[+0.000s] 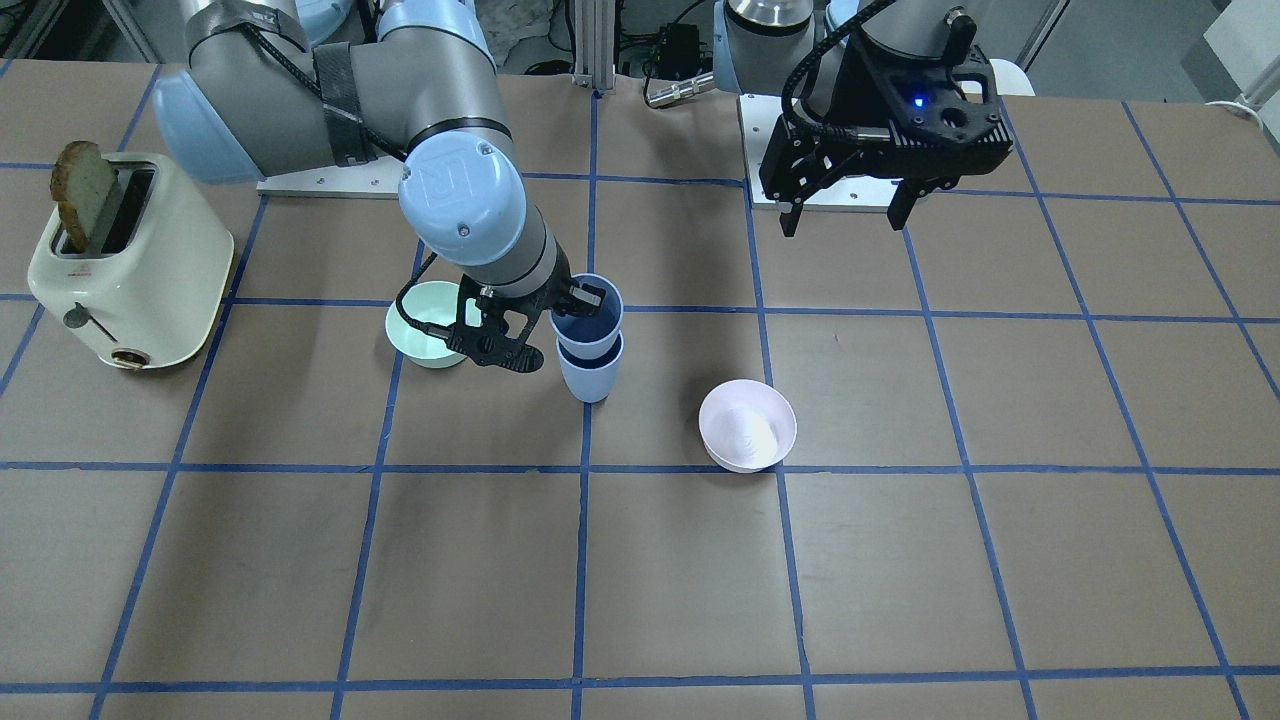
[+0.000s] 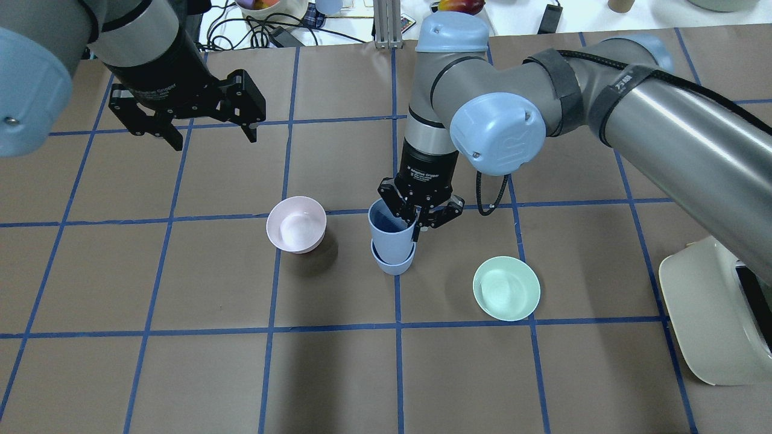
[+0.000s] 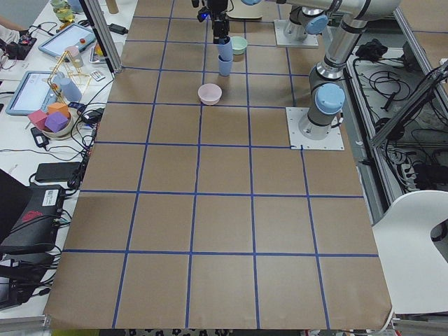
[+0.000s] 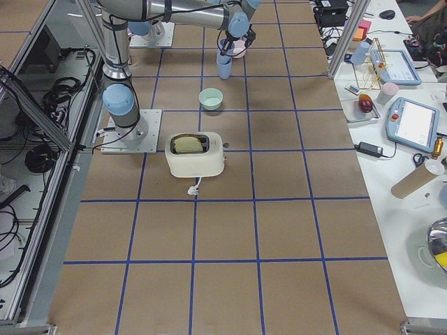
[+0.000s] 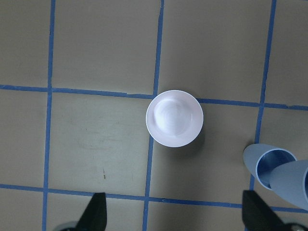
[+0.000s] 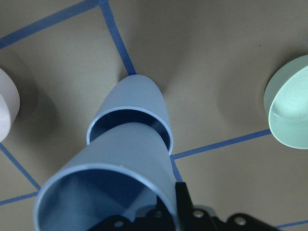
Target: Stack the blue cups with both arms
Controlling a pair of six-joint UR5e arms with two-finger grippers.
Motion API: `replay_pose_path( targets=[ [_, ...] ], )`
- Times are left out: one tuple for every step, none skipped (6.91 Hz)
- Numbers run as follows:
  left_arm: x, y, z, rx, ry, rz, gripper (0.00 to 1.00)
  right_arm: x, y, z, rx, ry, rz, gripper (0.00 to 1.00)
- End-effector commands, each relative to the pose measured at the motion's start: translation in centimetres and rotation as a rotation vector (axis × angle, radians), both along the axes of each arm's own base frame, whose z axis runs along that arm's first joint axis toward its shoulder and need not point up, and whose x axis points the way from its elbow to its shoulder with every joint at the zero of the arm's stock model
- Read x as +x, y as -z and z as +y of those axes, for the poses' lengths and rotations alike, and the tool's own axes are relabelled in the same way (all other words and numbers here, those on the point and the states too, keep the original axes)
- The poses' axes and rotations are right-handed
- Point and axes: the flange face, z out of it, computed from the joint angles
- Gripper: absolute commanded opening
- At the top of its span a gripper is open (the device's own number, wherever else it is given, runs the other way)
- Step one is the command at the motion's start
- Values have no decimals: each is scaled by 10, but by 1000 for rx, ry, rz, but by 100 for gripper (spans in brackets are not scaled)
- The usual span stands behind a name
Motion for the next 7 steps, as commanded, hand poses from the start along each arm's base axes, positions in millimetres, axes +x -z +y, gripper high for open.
replay_pose_path(
  targets=[
    [0, 0, 0, 1, 0, 0, 100, -2, -1, -1, -4, 5, 12, 81],
    [0, 0, 0, -1, 0, 1, 100, -2, -4, -3, -15, 3, 11, 90],
    [0, 0, -1, 1, 0, 2, 100, -13, -12, -16, -77, 1, 6, 91],
    [0, 0, -1, 1, 0, 0, 100, -46, -16, -41, -184, -11, 57, 100],
    [0, 0, -1, -1, 0, 1, 100, -88, -22, -60, -212, -79, 57, 100],
    [0, 1, -1, 2, -2, 0, 100, -123, -31, -74, -254, -151, 87, 100],
    [0, 1, -1, 1, 0, 0, 100, -145, -43, -83, -282, -202, 97, 100]
  ],
)
